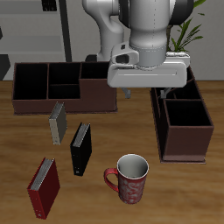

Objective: Place the red mug into the back desk caddy's right compartment

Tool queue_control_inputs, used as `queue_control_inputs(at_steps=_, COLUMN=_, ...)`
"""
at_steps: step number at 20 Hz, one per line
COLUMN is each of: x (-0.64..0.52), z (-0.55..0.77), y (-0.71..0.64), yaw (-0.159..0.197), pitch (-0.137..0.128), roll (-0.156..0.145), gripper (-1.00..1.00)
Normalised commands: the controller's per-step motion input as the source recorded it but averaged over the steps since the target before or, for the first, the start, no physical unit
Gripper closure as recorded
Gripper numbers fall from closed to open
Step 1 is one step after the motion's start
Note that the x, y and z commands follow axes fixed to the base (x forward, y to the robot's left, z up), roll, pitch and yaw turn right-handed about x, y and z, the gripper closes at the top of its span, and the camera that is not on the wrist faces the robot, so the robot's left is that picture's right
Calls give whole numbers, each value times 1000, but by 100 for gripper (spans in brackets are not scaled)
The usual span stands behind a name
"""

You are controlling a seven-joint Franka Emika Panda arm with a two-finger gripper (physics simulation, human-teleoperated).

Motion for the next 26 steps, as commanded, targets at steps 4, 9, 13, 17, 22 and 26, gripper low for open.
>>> queue_control_inputs(at_steps=4, x=346, z=-59, y=-123, yaw=2, pitch=-19, roll=-1, gripper=-100)
queue_control_inputs(at_steps=9, x=219, z=-95, y=-92, yaw=8, pitch=-31, roll=3, gripper=-100)
queue_control_inputs(at_steps=13, x=235, z=-221, y=-115, yaw=-18, pitch=-31, roll=2, gripper=-100)
queue_control_inputs(at_steps=17, x=160, z=-258, y=3, yaw=-24, pitch=-34, roll=19, gripper=-100)
queue_control_inputs(at_steps=22, x=146, z=-307, y=113, yaw=18, pitch=-4, roll=19, gripper=-100)
queue_control_inputs(at_steps=26, x=33, z=-161, y=123, yaw=1, pitch=4, roll=5, gripper=-100)
